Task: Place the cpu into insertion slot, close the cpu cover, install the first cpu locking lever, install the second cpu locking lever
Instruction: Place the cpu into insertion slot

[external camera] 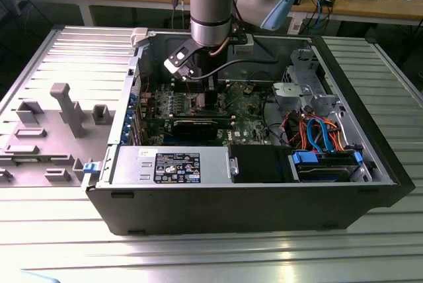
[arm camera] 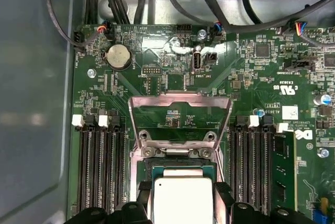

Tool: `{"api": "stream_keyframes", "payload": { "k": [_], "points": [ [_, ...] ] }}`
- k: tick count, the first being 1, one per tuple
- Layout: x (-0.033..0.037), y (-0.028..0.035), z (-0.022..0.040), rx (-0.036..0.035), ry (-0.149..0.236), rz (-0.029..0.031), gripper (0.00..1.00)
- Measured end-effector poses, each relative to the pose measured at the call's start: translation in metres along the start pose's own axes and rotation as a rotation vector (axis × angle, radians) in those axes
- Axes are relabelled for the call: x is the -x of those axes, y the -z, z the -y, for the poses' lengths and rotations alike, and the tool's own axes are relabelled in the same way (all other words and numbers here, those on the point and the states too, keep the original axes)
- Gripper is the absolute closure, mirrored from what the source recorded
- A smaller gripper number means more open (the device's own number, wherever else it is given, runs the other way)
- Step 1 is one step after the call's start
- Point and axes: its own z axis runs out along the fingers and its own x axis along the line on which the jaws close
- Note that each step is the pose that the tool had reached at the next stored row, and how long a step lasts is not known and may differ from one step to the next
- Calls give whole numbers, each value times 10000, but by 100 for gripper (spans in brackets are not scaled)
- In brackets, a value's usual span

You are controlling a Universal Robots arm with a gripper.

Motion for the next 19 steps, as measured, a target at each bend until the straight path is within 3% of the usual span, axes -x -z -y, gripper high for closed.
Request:
{"api": "stream_keyframes", "payload": {
  "k": [4, 12, 19],
  "points": [
    [0, -39, 4, 1, 0, -15, 45],
    [-21, -38, 5, 1, -2, -7, 45],
    [-30, -62, 9, 1, -261, 4, 45]
  ]
}}
